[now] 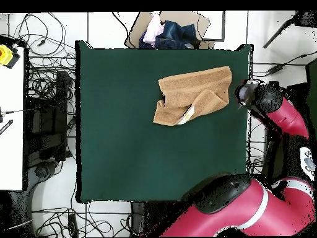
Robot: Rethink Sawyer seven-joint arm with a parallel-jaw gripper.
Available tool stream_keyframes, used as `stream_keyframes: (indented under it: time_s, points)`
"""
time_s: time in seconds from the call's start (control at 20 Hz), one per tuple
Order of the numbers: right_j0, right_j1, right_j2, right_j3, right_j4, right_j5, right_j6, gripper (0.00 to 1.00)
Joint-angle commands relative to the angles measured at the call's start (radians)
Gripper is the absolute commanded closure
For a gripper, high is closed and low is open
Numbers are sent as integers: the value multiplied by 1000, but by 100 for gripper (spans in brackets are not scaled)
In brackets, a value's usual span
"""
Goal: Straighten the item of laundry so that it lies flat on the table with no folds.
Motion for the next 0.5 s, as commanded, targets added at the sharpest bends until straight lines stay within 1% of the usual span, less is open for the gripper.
stream_keyframes:
  time_s: [0.05, 0.1, 0.2, 0.5]
  points:
    - [172, 124, -344, -237, -90, 292, 246, 0]
    - [182, 128, -368, -243, -93, 294, 261, 0]
    - [197, 129, -401, -257, -101, 315, 253, 0]
    - [225, 31, -394, -172, -65, 355, 242, 0]
